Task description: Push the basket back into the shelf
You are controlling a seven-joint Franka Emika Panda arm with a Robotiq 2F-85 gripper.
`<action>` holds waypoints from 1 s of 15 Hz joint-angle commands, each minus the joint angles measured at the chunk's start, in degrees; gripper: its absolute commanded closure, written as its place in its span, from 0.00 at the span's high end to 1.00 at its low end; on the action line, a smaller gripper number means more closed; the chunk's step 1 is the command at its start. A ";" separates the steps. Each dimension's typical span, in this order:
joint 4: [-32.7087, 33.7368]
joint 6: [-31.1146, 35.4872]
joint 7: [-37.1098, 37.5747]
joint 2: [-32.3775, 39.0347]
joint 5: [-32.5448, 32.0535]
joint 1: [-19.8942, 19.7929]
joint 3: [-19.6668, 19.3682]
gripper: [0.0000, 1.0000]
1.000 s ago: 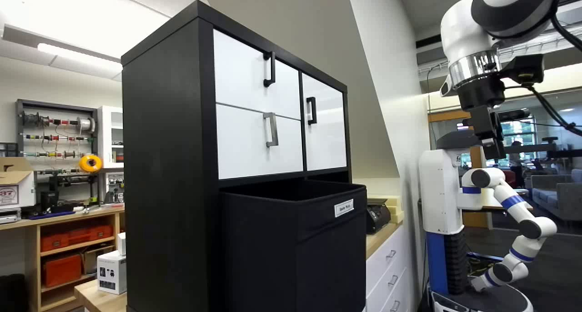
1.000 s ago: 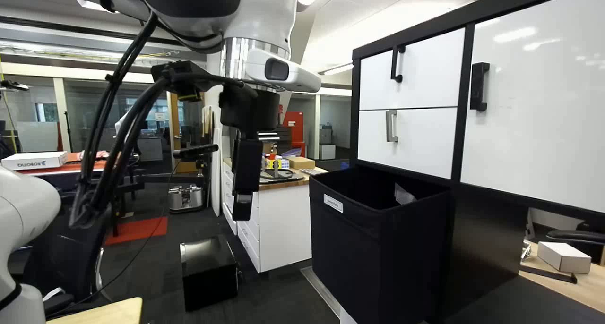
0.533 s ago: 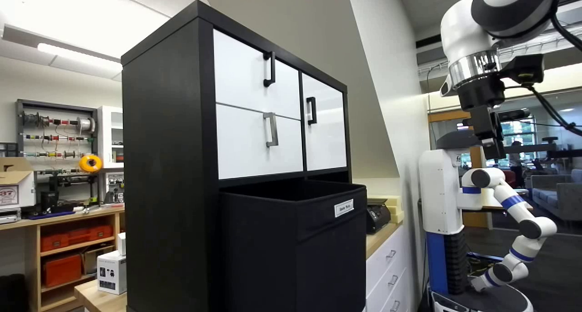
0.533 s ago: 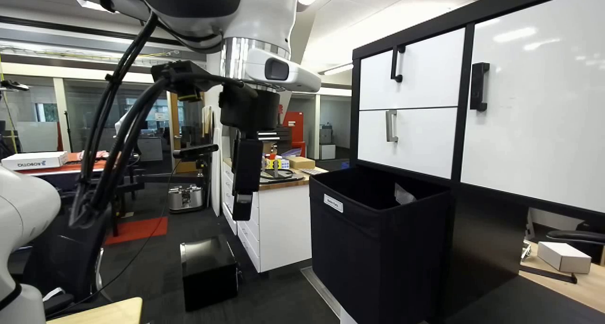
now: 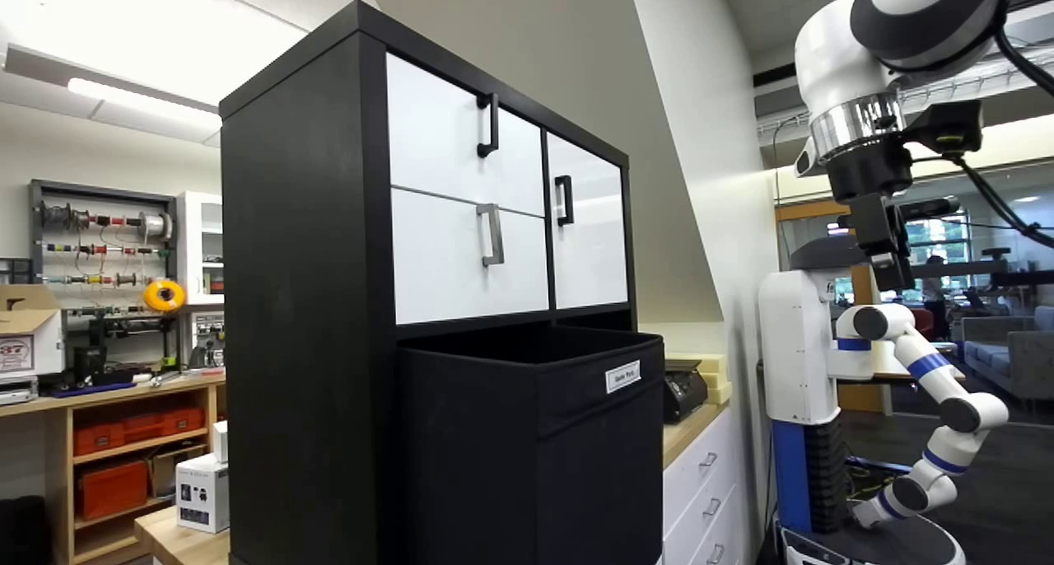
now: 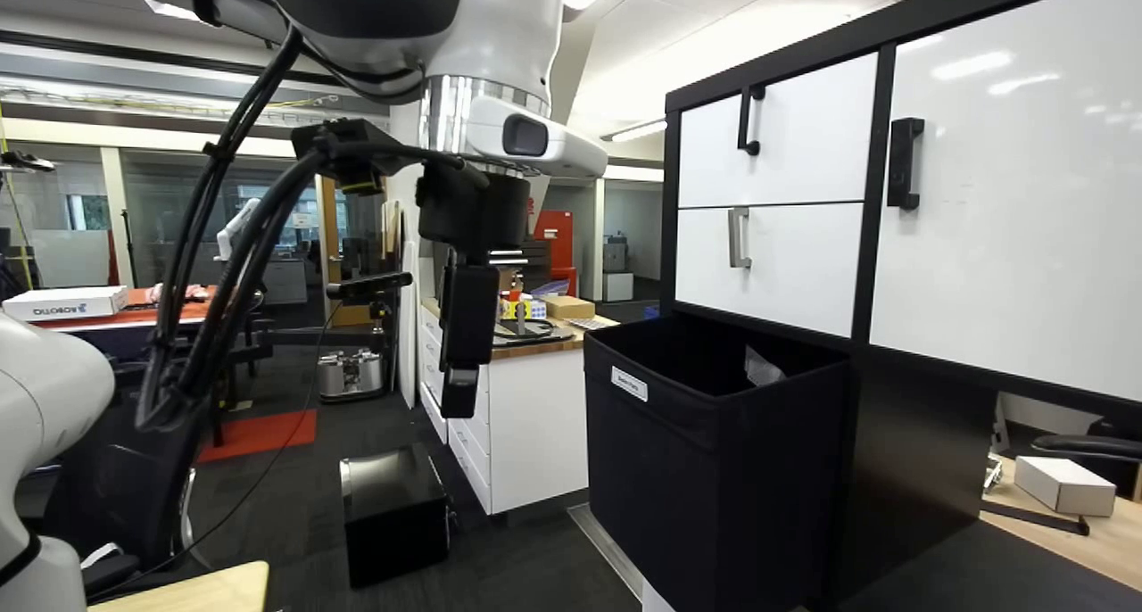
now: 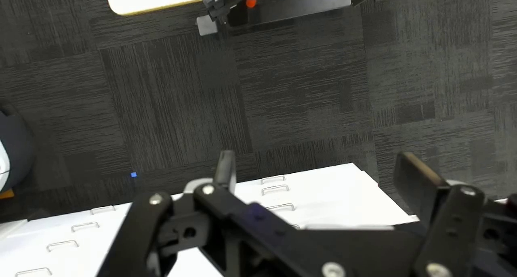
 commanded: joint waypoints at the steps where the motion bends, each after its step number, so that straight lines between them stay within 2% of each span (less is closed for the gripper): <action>1: -0.20 1.79 3.58 1.28 0.35 0.15 2.34 1.00; 7: 0.22 5.13 10.63 4.81 4.06 1.97 6.97 1.00; 15: -0.81 17.09 9.97 9.49 8.20 6.02 10.55 1.00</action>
